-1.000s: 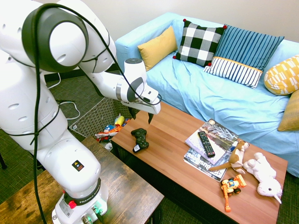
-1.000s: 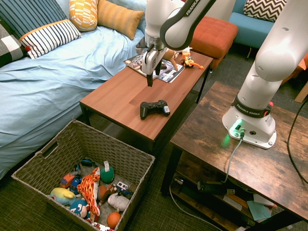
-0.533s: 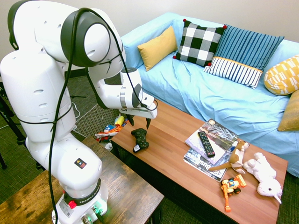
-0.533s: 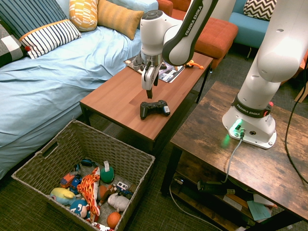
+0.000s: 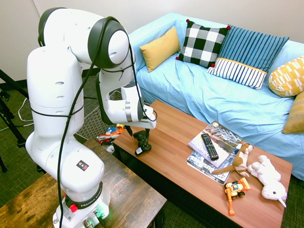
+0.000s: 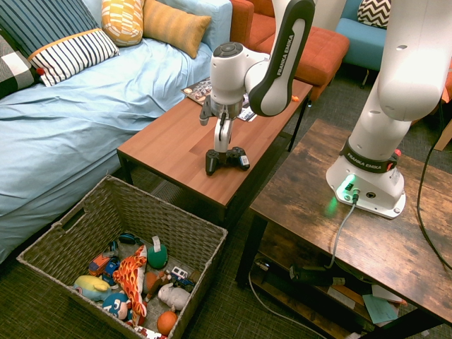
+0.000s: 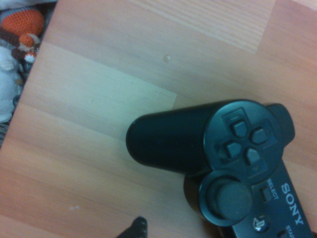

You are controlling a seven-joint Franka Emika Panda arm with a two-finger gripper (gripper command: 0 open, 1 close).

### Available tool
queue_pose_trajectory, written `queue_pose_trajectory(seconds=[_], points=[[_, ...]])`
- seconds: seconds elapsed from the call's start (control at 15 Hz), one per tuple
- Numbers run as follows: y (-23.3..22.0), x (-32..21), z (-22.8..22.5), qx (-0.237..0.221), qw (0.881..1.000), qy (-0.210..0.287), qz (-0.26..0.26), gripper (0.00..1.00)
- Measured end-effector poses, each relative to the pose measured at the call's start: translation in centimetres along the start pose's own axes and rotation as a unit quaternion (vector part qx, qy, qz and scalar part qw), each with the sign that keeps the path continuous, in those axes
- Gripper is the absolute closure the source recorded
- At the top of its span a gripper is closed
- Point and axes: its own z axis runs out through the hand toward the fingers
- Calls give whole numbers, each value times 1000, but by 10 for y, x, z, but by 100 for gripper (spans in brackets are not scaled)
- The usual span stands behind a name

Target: Put the gamepad in the basket

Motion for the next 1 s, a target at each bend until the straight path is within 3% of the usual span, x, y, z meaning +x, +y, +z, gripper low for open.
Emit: queue_pose_trajectory(seconds=[0.2, 0.27, 1.0], points=[[2, 7, 19, -3, 1000, -2, 1, 0], [2, 10, 25, -3, 1000, -3, 2, 100], [4, 17, 51, 6, 1000, -18, 14, 100]])
